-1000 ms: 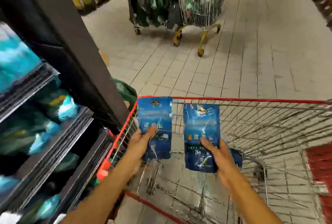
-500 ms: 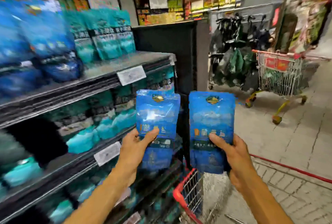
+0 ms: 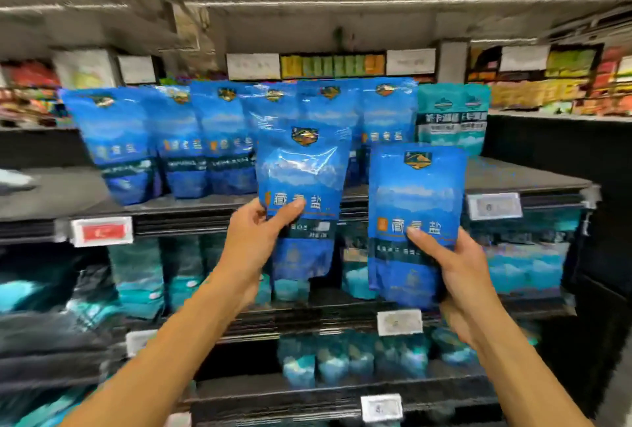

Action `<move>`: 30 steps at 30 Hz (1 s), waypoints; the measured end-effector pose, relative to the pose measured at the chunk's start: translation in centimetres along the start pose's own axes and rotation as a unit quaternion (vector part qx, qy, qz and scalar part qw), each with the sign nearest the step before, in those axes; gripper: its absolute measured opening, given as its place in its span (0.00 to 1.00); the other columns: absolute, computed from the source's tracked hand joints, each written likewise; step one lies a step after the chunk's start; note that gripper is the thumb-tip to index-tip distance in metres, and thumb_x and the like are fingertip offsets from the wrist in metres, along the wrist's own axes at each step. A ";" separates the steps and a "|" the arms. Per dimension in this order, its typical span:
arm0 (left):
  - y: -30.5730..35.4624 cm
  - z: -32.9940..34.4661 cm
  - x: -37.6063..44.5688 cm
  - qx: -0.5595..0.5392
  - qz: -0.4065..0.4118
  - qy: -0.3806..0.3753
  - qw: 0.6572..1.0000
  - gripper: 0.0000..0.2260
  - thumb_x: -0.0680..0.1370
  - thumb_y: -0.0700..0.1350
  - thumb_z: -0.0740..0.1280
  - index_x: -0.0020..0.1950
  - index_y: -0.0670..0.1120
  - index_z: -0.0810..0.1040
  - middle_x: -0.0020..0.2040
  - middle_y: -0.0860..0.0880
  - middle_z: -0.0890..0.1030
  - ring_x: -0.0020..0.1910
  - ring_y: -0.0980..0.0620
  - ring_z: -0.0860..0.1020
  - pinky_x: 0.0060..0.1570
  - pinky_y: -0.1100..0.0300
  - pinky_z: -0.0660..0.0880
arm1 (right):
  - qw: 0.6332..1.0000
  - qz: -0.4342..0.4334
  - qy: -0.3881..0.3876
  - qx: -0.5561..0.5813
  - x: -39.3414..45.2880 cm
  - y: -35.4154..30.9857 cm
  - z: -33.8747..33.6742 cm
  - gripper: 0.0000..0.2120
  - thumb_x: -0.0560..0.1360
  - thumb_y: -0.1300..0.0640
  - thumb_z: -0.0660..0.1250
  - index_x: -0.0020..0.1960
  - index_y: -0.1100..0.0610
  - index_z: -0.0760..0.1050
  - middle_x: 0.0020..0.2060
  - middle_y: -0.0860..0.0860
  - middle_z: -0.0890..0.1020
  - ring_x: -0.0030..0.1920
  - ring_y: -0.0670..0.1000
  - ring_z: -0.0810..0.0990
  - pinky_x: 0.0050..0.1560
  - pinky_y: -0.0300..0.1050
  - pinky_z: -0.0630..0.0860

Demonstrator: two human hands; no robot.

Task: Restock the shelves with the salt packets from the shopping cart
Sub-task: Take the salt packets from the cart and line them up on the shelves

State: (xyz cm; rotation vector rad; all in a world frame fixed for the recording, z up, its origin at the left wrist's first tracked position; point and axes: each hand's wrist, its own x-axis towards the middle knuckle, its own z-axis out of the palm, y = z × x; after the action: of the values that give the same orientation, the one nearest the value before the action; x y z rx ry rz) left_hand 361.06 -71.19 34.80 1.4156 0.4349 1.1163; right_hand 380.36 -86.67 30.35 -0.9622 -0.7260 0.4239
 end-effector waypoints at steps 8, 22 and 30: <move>6.4 -12.5 4.0 0.026 0.037 0.146 0.988 0.10 0.75 0.45 0.73 0.54 0.43 0.83 0.52 0.46 0.86 0.55 0.45 0.83 0.61 0.46 0.77 | 0.995 -0.006 -0.097 0.015 5.0 1.2 14.9 0.14 0.67 0.62 0.76 0.52 0.59 0.83 0.48 0.55 0.87 0.48 0.54 0.85 0.56 0.55 0.81; 6.9 -20.6 12.1 0.039 0.021 0.124 0.991 0.11 0.78 0.39 0.68 0.59 0.38 0.80 0.55 0.43 0.84 0.54 0.48 0.81 0.54 0.53 0.81 | 0.995 -0.008 -0.098 0.005 11.1 5.4 27.8 0.08 0.68 0.62 0.79 0.43 0.55 0.82 0.39 0.48 0.87 0.42 0.48 0.85 0.49 0.49 0.82; 6.3 -24.1 13.7 0.350 0.119 0.141 0.918 0.20 0.70 0.46 0.78 0.57 0.45 0.75 0.50 0.54 0.84 0.48 0.56 0.83 0.53 0.54 0.80 | 0.978 -0.112 -0.104 -0.143 10.6 6.5 29.9 0.13 0.70 0.58 0.78 0.52 0.61 0.80 0.45 0.50 0.86 0.47 0.47 0.85 0.50 0.48 0.82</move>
State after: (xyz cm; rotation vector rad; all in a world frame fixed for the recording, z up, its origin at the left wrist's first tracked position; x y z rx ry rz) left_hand 345.64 -48.18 41.11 1.9704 0.9584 1.4531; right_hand 366.06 -59.15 39.65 -1.1001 -1.0954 0.2261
